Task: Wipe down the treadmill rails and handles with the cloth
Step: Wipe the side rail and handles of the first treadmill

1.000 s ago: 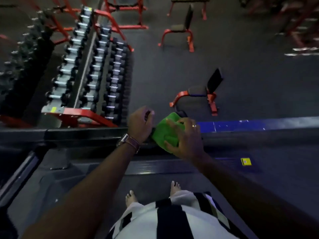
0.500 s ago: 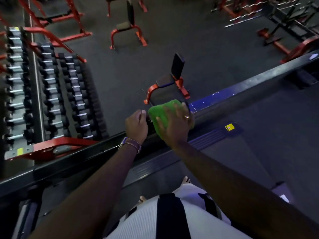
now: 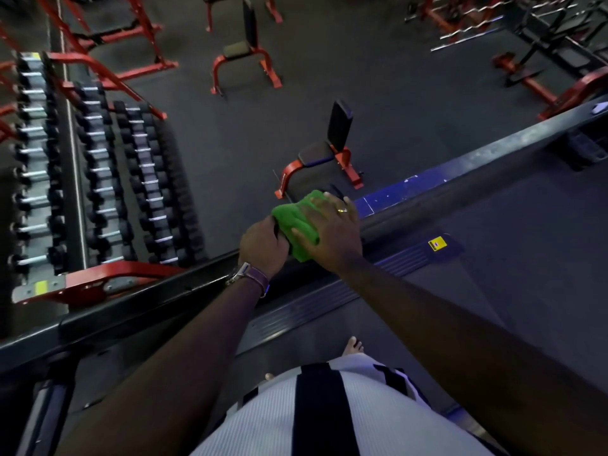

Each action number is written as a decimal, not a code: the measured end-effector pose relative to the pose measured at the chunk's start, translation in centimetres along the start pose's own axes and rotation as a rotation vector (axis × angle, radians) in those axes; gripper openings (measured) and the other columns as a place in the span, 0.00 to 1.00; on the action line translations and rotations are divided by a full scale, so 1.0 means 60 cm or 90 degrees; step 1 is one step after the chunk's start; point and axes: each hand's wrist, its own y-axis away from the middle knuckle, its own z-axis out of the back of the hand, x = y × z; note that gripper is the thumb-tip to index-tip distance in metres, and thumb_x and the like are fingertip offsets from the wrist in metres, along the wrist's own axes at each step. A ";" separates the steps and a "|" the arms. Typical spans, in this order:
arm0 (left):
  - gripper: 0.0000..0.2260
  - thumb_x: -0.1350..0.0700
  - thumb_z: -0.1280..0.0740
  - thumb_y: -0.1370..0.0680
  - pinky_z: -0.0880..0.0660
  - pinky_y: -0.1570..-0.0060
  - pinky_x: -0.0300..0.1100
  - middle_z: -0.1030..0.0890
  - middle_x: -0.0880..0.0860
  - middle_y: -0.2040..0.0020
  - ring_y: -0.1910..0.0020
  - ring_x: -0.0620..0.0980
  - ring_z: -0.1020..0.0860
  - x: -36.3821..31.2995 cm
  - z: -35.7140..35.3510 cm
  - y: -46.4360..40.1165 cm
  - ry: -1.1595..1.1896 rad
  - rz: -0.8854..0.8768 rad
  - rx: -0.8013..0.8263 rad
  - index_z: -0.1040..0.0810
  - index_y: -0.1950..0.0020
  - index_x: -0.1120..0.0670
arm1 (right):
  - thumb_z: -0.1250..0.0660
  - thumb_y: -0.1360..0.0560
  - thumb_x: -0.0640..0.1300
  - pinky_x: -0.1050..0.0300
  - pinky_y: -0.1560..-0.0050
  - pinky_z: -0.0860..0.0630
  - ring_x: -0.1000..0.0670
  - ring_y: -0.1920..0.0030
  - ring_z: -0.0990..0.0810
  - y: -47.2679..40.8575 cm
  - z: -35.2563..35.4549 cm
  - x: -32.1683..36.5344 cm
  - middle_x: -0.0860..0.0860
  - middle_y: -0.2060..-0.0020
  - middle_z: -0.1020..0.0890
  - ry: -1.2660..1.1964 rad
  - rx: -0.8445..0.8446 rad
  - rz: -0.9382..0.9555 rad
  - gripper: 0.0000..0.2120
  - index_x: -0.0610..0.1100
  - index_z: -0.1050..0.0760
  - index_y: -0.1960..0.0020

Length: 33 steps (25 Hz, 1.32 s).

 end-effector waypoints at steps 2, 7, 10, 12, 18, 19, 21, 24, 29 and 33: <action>0.07 0.58 0.38 0.24 0.28 0.61 0.50 0.18 0.61 0.59 0.59 0.63 0.21 0.002 -0.001 -0.001 -0.015 -0.007 0.002 0.21 0.54 0.59 | 0.37 0.25 0.63 0.41 0.33 0.32 0.43 0.35 0.26 0.008 0.021 -0.025 0.49 0.39 0.21 -0.059 0.008 -0.082 0.23 0.50 0.22 0.38; 0.10 0.56 0.40 0.25 0.28 0.62 0.50 0.18 0.61 0.60 0.60 0.63 0.21 0.002 -0.004 -0.002 -0.009 0.017 -0.002 0.21 0.55 0.59 | 0.44 0.27 0.70 0.47 0.41 0.33 0.43 0.40 0.23 -0.118 0.028 0.030 0.47 0.43 0.18 0.090 0.392 -0.099 0.29 0.50 0.21 0.41; 0.08 0.58 0.39 0.29 0.29 0.64 0.51 0.19 0.62 0.62 0.62 0.64 0.22 0.007 0.001 0.000 0.034 0.033 -0.029 0.23 0.60 0.61 | 0.35 0.26 0.67 0.55 0.51 0.29 0.44 0.45 0.19 -0.135 0.044 -0.034 0.43 0.46 0.17 -0.043 0.496 -0.106 0.27 0.45 0.20 0.41; 0.06 0.60 0.39 0.30 0.28 0.64 0.52 0.19 0.61 0.63 0.63 0.63 0.22 0.009 0.003 -0.001 0.043 0.054 -0.035 0.24 0.61 0.60 | 0.35 0.24 0.63 0.57 0.51 0.30 0.44 0.45 0.20 -0.155 0.054 -0.040 0.41 0.45 0.18 -0.061 0.615 -0.163 0.28 0.40 0.21 0.38; 0.07 0.62 0.39 0.34 0.28 0.64 0.47 0.18 0.57 0.65 0.64 0.60 0.21 0.010 0.003 -0.004 0.094 0.070 -0.064 0.22 0.62 0.58 | 0.37 0.20 0.57 0.56 0.54 0.31 0.44 0.48 0.22 -0.193 0.013 0.012 0.41 0.41 0.19 -0.062 0.754 0.014 0.24 0.38 0.23 0.36; 0.07 0.63 0.39 0.34 0.28 0.64 0.46 0.18 0.56 0.65 0.64 0.58 0.21 0.012 0.003 -0.003 0.110 0.063 -0.073 0.22 0.62 0.57 | 0.33 0.24 0.60 0.56 0.56 0.30 0.46 0.53 0.21 -0.189 0.006 -0.015 0.43 0.47 0.18 -0.104 0.715 -0.040 0.26 0.38 0.20 0.41; 0.08 0.63 0.40 0.35 0.27 0.63 0.45 0.18 0.54 0.65 0.64 0.56 0.21 0.014 0.001 -0.001 0.129 0.050 -0.084 0.22 0.63 0.56 | 0.31 0.28 0.65 0.55 0.49 0.25 0.48 0.50 0.19 -0.182 0.014 -0.044 0.47 0.45 0.17 -0.167 0.694 -0.130 0.28 0.42 0.19 0.41; 0.08 0.63 0.40 0.34 0.26 0.64 0.46 0.19 0.54 0.65 0.64 0.57 0.21 0.010 -0.001 -0.004 0.120 0.059 -0.086 0.22 0.63 0.56 | 0.40 0.21 0.63 0.55 0.31 0.33 0.46 0.35 0.25 -0.200 0.005 -0.028 0.48 0.30 0.26 -0.137 0.834 -0.053 0.28 0.46 0.27 0.29; 0.07 0.63 0.40 0.36 0.29 0.65 0.46 0.20 0.56 0.66 0.67 0.56 0.24 0.000 0.000 -0.003 0.125 0.079 -0.131 0.24 0.64 0.59 | 0.36 0.21 0.58 0.57 0.54 0.31 0.42 0.44 0.20 -0.192 0.026 0.013 0.41 0.44 0.18 -0.104 0.722 0.037 0.23 0.39 0.21 0.40; 0.06 0.63 0.40 0.36 0.29 0.65 0.47 0.21 0.55 0.66 0.66 0.57 0.24 -0.004 -0.002 -0.001 0.102 0.085 -0.127 0.25 0.63 0.59 | 0.33 0.25 0.61 0.52 0.48 0.21 0.46 0.49 0.17 -0.122 0.056 -0.048 0.46 0.49 0.15 -0.193 0.558 -0.119 0.21 0.48 0.20 0.41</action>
